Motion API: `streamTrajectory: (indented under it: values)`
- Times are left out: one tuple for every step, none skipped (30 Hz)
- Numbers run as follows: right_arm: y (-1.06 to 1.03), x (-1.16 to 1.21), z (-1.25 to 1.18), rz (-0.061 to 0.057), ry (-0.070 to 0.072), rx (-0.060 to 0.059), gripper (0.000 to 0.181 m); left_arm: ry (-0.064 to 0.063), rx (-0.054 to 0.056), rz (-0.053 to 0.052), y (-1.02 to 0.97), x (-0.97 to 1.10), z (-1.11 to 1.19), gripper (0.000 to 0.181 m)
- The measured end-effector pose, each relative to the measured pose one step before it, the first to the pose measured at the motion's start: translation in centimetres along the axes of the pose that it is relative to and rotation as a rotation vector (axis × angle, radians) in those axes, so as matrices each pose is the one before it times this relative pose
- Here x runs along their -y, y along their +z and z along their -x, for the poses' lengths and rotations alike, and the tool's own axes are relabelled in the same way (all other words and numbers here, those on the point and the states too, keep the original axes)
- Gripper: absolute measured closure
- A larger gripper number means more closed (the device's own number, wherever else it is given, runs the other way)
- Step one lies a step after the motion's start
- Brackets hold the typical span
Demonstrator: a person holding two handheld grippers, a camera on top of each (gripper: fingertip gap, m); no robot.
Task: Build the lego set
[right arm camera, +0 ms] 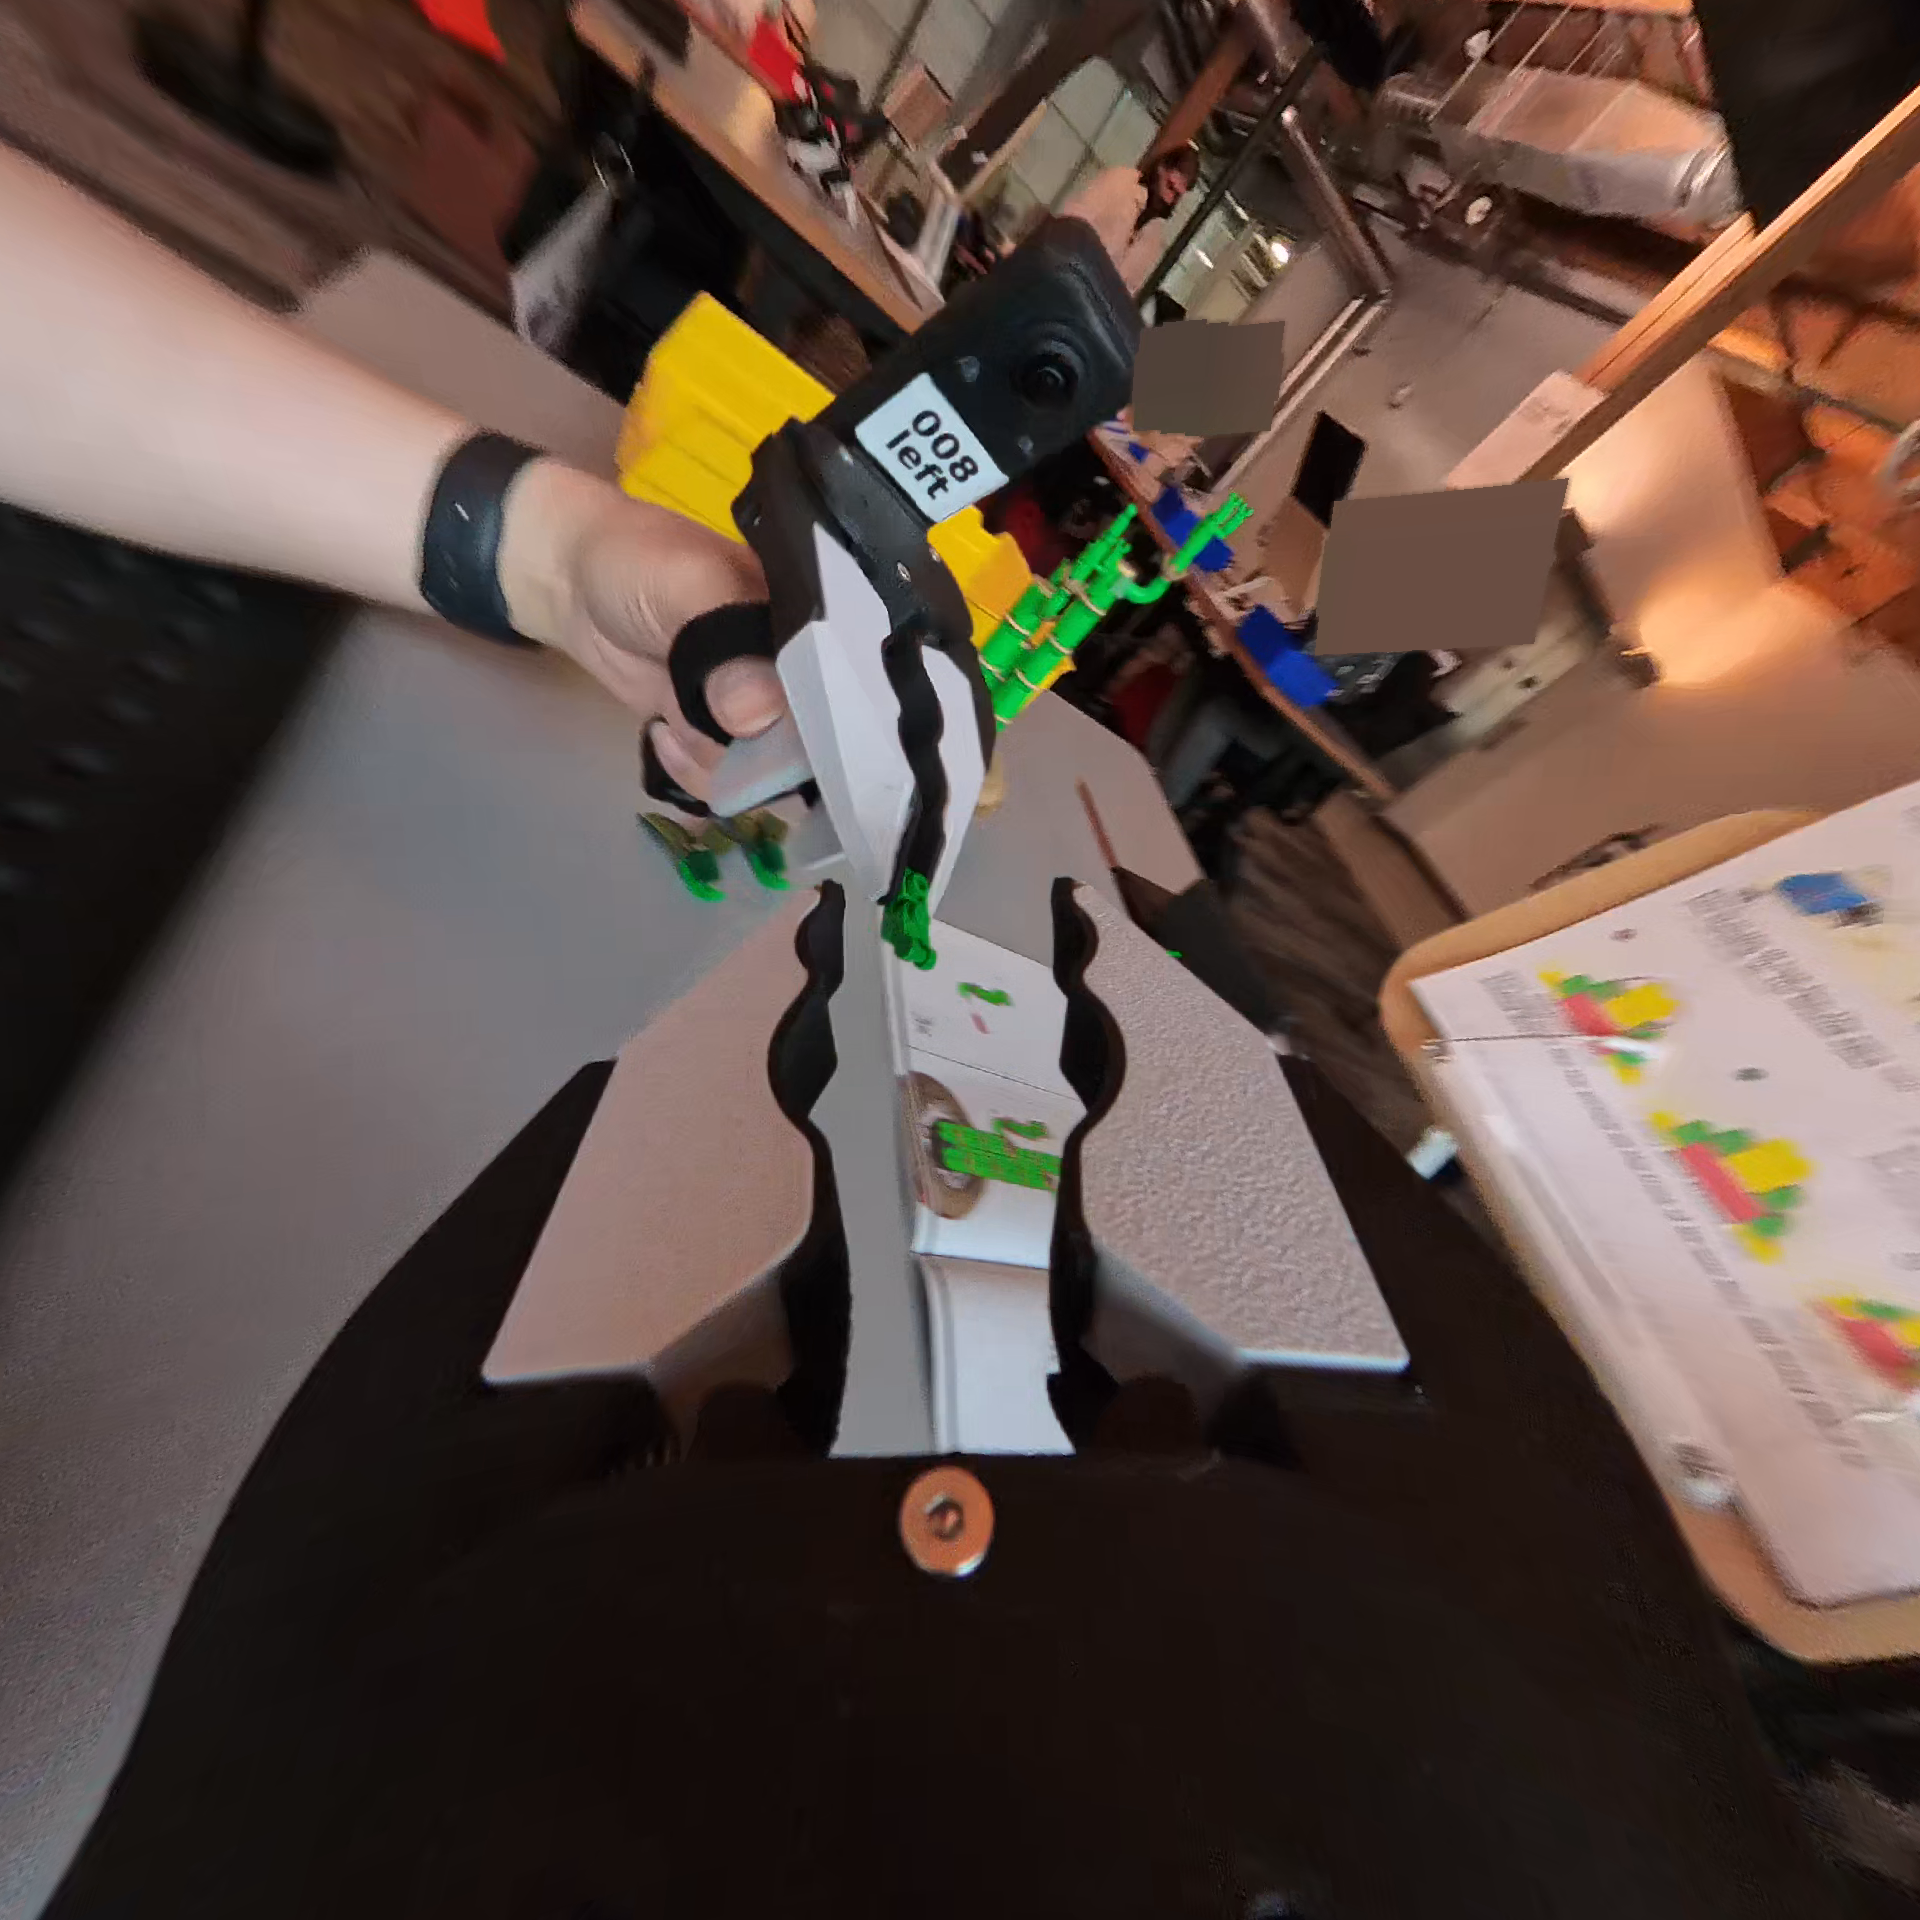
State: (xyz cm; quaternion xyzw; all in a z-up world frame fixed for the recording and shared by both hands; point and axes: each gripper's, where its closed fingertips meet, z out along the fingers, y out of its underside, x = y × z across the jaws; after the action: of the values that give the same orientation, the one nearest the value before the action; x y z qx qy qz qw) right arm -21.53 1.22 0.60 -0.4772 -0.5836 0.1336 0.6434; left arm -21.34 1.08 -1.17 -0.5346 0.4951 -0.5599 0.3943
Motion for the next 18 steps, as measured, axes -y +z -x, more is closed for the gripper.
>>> streamTrajectory:
  values:
    - [0.213,-0.249,-0.070,0.0352,-0.0603,-0.0333,0.147,-0.0386,-0.0014,0.0012,0.006,-0.119,0.259,0.175]
    - [0.302,-0.345,0.161,0.0389,-0.0539,-0.0174,0.151,-0.0267,0.0123,0.0063,0.020,-0.196,0.394,0.175]
    - [0.311,-0.473,0.186,0.0456,-0.0491,-0.0130,0.155,-0.0193,0.0186,0.0093,0.041,-0.220,0.444,0.175]
    - [0.303,-0.559,-0.128,0.0496,-0.0475,-0.0322,0.158,-0.0195,0.0154,0.0057,0.027,-0.180,0.387,0.175]
    - [0.314,-0.574,0.178,0.0445,-0.0508,-0.0100,0.162,-0.0273,0.0145,0.0002,0.016,-0.098,0.399,0.175]
    - [0.314,-0.577,-0.011,0.0428,-0.0349,-0.0211,0.165,-0.0363,0.0179,0.0001,-0.010,-0.116,0.521,0.175]
    - [0.343,-0.289,0.306,0.0225,-0.0190,0.0044,0.168,-0.0385,0.0102,0.0013,-0.037,-0.134,0.462,0.175]
    - [0.368,-0.205,0.365,0.0169,0.0008,0.0125,0.168,-0.0395,0.0021,-0.0015,-0.053,-0.065,0.343,0.175]
    - [0.335,-0.226,0.055,0.0159,0.0056,-0.0049,0.168,-0.0368,0.0033,-0.0040,-0.064,-0.011,0.361,0.175]
    - [0.233,-0.161,0.048,0.0091,0.0042,-0.0039,0.168,-0.0293,0.0028,-0.0028,-0.069,-0.029,0.305,0.175]
    - [0.159,-0.118,0.051,0.0047,0.0034,-0.0013,0.169,-0.0216,0.0023,-0.0014,-0.048,-0.041,0.233,0.175]
    - [0.149,-0.120,0.104,0.0051,0.0035,0.0048,0.169,-0.0170,-0.0031,-0.0055,-0.035,0.055,0.091,0.175]
    - [0.158,-0.197,0.069,0.0093,0.0077,0.0036,0.169,-0.0146,-0.0106,-0.0074,-0.016,0.100,-0.073,0.175]
    - [0.133,-0.095,0.044,0.0032,0.0118,0.0019,0.168,-0.0106,-0.0046,-0.0014,-0.010,0.026,-0.014,0.175]
    - [0.124,-0.003,0.135,-0.0022,0.0125,0.0083,0.168,-0.0042,0.0073,0.0053,0.006,-0.104,0.165,0.175]
    - [0.103,-0.043,0.120,0.0026,0.0076,0.0062,0.167,-0.0007,0.0079,0.0057,0.023,-0.107,0.163,0.175]
    - [0.072,-0.014,-0.055,0.0018,0.0007,-0.0063,0.168,-0.0009,0.0008,0.0025,0.045,-0.054,0.020,0.175]
    - [0.079,-0.081,-0.082,0.0058,0.0001,-0.0066,0.169,-0.0023,-0.0032,0.0016,0.050,-0.027,-0.043,0.175]
